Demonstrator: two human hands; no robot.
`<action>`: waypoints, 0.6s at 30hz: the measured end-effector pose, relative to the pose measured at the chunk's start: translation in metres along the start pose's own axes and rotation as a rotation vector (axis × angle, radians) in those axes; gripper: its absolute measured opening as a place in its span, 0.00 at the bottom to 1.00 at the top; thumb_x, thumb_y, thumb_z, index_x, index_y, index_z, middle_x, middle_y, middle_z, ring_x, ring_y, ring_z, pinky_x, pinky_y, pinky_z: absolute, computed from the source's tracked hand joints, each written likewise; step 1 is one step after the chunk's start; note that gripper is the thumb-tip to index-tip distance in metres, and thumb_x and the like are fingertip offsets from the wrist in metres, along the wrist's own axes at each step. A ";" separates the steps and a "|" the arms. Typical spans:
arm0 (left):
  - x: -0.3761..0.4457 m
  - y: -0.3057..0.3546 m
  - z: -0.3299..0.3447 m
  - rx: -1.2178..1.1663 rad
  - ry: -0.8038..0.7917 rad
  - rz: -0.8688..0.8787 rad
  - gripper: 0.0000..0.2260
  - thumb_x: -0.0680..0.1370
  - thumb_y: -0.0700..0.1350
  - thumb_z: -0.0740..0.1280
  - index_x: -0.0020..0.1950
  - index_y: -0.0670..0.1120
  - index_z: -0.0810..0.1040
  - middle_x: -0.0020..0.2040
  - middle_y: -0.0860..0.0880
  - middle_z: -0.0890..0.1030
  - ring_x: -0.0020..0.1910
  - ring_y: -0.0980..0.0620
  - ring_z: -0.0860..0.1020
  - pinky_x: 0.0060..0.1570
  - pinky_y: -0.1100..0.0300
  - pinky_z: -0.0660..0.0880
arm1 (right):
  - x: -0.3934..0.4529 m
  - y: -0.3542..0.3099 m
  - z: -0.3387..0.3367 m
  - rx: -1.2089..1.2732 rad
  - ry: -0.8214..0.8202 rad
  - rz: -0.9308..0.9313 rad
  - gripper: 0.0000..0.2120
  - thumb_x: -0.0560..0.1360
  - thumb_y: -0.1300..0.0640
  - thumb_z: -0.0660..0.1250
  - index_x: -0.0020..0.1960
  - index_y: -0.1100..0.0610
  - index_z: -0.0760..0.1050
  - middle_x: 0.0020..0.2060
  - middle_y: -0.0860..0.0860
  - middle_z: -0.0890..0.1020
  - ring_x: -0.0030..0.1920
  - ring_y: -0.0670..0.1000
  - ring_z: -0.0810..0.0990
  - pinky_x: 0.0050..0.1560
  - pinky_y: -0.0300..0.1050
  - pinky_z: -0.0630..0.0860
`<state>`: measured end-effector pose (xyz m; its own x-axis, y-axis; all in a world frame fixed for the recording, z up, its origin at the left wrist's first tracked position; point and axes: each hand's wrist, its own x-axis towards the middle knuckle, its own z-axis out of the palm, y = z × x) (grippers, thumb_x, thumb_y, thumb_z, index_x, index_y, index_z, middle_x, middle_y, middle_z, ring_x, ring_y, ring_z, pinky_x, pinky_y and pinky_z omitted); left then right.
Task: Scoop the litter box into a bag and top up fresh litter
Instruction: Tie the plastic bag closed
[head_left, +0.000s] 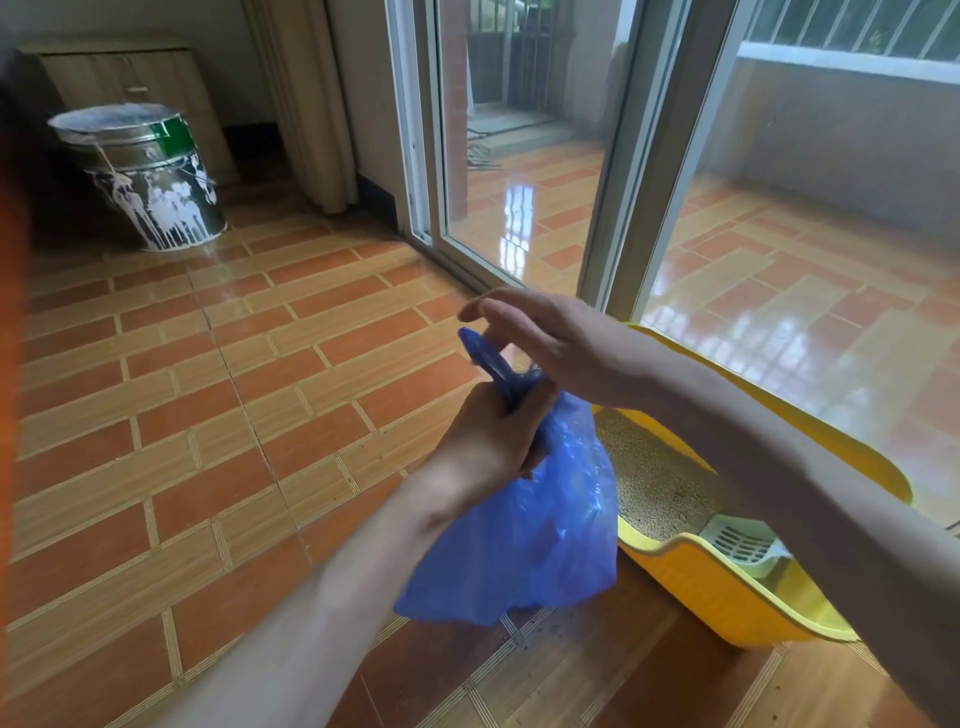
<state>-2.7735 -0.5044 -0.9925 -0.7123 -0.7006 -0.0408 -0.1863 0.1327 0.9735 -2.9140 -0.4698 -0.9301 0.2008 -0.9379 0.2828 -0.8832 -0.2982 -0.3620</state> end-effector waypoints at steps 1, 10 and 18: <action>-0.001 -0.001 -0.001 -0.042 0.013 -0.004 0.21 0.86 0.53 0.60 0.40 0.40 0.75 0.24 0.46 0.74 0.22 0.51 0.68 0.32 0.56 0.73 | -0.001 0.002 -0.001 -0.085 0.013 0.024 0.21 0.85 0.40 0.48 0.58 0.49 0.76 0.45 0.45 0.84 0.48 0.49 0.82 0.49 0.43 0.75; -0.002 -0.003 -0.010 -0.416 -0.127 -0.165 0.22 0.86 0.59 0.55 0.58 0.46 0.82 0.48 0.38 0.87 0.25 0.49 0.72 0.38 0.55 0.74 | -0.050 0.014 0.011 -0.341 0.260 0.107 0.12 0.82 0.48 0.61 0.45 0.54 0.74 0.31 0.45 0.72 0.31 0.56 0.75 0.29 0.47 0.64; -0.001 -0.005 -0.020 -0.150 -0.147 -0.041 0.06 0.79 0.44 0.73 0.55 0.46 0.85 0.42 0.44 0.84 0.36 0.48 0.76 0.43 0.58 0.76 | -0.091 -0.005 0.031 -0.137 0.113 -0.151 0.02 0.80 0.55 0.68 0.49 0.52 0.80 0.39 0.42 0.81 0.38 0.43 0.80 0.42 0.41 0.75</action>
<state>-2.7582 -0.5179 -0.9925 -0.7992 -0.5923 -0.1024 -0.1220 -0.0070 0.9925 -2.9144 -0.3886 -0.9817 0.2926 -0.8565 0.4252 -0.8979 -0.3991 -0.1860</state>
